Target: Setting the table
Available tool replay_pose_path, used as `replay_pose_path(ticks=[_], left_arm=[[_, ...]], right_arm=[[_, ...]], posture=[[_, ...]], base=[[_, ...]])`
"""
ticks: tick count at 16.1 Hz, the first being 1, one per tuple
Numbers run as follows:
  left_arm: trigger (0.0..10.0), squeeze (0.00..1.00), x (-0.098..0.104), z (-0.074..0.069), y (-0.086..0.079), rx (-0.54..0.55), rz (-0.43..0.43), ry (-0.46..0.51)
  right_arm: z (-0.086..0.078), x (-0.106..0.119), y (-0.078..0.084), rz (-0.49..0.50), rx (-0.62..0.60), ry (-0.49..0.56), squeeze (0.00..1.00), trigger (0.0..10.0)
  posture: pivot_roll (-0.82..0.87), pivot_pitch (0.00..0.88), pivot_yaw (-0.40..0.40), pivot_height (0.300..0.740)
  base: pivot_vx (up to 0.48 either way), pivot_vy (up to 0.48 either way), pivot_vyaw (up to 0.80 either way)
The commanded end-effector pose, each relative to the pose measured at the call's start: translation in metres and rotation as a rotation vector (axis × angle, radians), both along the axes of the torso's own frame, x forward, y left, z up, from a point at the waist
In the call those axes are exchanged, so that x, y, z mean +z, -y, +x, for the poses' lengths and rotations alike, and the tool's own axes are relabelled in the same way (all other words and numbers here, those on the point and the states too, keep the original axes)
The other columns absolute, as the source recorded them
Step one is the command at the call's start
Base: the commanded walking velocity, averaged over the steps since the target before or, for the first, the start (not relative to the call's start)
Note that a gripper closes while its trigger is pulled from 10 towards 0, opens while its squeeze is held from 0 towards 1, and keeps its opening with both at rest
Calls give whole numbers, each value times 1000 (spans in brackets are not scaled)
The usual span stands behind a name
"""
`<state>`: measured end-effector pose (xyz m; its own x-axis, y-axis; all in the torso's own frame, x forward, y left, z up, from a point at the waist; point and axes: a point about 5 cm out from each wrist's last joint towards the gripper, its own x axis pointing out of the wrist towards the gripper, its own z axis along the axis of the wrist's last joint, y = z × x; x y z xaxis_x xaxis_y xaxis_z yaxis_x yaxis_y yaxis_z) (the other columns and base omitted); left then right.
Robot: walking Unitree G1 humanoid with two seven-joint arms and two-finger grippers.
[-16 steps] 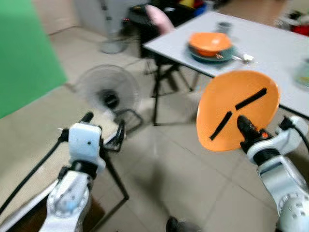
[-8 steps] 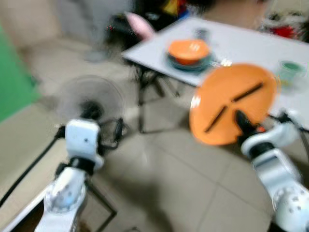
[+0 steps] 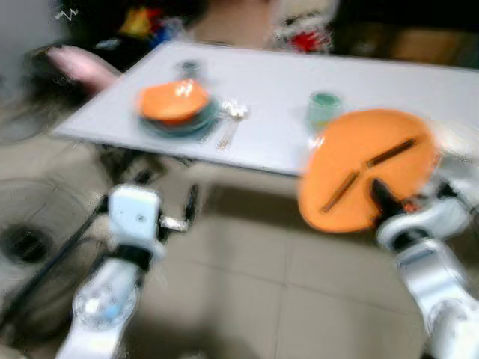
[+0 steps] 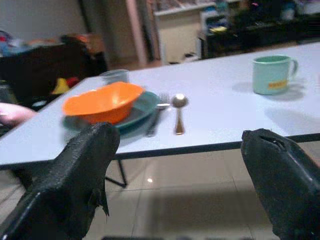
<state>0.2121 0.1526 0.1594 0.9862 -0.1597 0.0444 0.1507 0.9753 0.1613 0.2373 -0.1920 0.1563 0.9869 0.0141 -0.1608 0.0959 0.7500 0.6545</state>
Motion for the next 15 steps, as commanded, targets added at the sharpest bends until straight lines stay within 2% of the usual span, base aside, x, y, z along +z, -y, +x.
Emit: replay_pose_path(ticks=[1,2,5,6,7,9,11,14,15], left_arm=[[10000,0,2,0,5,-26,-5,11],[10000,0,2,0,6,-28,-5,11],[10000,0,3,0,5,-29,-3,14],[10000,0,3,-1,4,-27,-5,16],[10000,0,3,-1,3,-26,-6,15],[10000,0,3,-1,3,-25,-11,15],[10000,0,2,-1,5,-24,-17,14],[10000,0,1,-1,6,-26,-21,9],[10000,0,1,-3,5,-24,-20,6]], right_arm=[[-2,12,5,2,-20,50,0,10000],[-1,12,4,12,-14,47,0,10000],[2,13,-13,213,202,46,0,10000],[1,14,-18,213,282,49,0,10000],[0,15,-22,147,369,40,0,10000],[-2,16,-24,103,390,34,0,10000],[-3,13,-26,117,394,6,0,10000],[-9,7,-32,137,473,-60,0,10000],[-12,3,-34,156,516,-87,0,10000]], posture=[[-151,12,30,740],[-151,12,30,740],[-150,17,32,740],[-148,19,32,740],[-145,24,30,740],[-145,26,27,740],[-146,31,22,740],[-145,42,12,740],[-139,46,8,740]], base=[[322,0,-769],[322,0,-763],[321,0,-219],[319,0,0],[322,0,0],[322,0,0],[322,0,0],[322,0,-800],[326,0,0]])
